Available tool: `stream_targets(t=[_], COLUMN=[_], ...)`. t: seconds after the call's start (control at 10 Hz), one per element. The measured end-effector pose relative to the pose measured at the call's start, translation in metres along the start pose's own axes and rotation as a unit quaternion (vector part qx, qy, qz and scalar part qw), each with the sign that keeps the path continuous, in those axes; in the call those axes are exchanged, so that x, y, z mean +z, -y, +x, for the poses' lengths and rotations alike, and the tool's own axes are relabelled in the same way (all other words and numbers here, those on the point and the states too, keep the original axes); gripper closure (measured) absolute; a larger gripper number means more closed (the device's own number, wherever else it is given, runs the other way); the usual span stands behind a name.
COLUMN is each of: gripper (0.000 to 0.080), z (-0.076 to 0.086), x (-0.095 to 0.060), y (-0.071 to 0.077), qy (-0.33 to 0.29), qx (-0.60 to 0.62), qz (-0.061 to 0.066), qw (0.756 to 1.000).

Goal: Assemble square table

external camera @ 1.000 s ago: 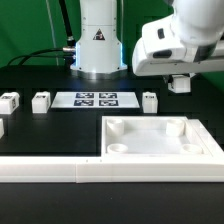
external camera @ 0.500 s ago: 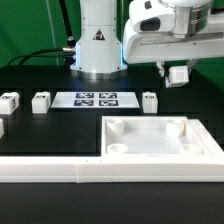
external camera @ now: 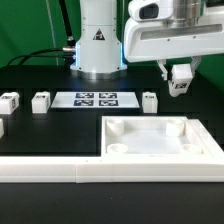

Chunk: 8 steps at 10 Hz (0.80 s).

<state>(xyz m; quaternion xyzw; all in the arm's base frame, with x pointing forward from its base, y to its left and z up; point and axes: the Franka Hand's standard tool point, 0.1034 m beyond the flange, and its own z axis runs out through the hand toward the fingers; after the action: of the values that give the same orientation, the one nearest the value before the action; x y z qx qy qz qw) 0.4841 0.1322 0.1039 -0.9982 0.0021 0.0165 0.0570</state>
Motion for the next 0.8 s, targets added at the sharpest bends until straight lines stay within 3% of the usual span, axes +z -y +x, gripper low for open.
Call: stream_targets(t=[0.3,0.6,0.8], gripper=[0.0512,0.0512,0.0512], z=[0.033,0.035,0.036], x=[-0.012,-0.014,-0.011], y=[0.005,0.009,0.009], qy=[-0.108,-0.209,-0.222], qx=[-0.002,-0.011,-0.016], qz=[0.011,0.02,0.021], qw=[0.994,0.978,0.975])
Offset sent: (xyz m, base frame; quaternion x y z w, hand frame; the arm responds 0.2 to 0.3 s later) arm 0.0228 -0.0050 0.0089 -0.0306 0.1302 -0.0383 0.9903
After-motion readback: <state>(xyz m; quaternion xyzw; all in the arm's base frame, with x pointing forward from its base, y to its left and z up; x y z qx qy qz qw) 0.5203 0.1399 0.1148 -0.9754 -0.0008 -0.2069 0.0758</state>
